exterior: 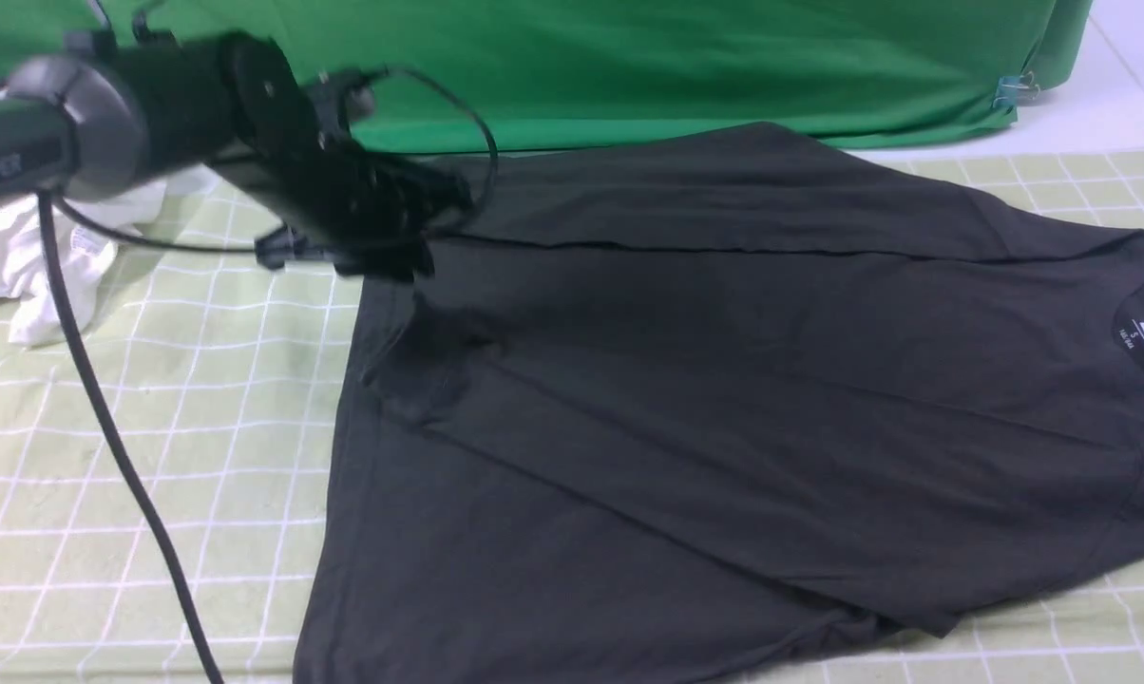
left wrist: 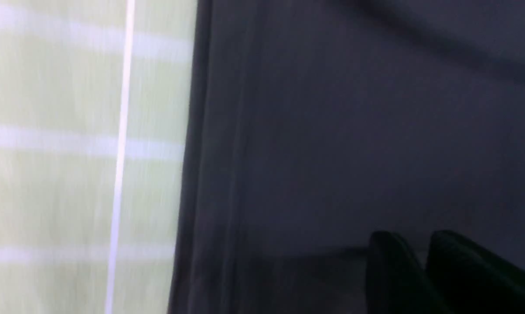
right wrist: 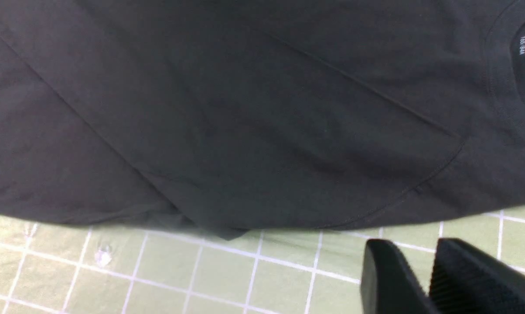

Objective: Fold a long-sleeved shirt over a green coffee tablecloth.
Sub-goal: 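Fold the left side of the black T-shirt inward over its body, then grab the top left corner of the dark shirt with the left gripper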

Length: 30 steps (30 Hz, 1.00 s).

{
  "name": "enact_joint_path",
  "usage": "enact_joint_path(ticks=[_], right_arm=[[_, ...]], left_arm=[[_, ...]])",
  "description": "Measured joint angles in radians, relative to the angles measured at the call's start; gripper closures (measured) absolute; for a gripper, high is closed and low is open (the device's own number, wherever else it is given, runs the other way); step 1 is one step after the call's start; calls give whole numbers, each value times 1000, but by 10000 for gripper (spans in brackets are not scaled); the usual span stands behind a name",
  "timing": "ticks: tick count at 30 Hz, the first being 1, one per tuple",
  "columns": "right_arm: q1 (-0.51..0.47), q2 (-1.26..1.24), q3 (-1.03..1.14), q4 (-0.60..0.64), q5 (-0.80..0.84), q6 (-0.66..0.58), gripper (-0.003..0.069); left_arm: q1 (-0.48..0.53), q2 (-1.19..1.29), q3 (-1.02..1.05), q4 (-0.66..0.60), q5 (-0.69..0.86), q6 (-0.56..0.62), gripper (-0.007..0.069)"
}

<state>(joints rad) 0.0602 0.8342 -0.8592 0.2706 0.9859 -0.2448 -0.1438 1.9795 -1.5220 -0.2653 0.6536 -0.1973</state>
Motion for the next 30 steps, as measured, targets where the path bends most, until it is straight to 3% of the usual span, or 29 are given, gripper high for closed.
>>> enact_joint_path(ticks=[7,10,17,25,30], right_arm=[[0,0,0,0,-2,0,484],[0,0,0,0,-2,0,484],[0,0,0,0,-2,1,483],[0,0,0,0,-2,44,472],[0,0,0,0,-2,53,464]], left_arm=[[44,27,-149,-43,-4,-11,322],[83,101,-258,-105,70,-43,278],[158,339,-470,-348,186,-55,279],[160,459,-529,-396,204,-74,284],[158,489,-537,-433,93,-99,286]])
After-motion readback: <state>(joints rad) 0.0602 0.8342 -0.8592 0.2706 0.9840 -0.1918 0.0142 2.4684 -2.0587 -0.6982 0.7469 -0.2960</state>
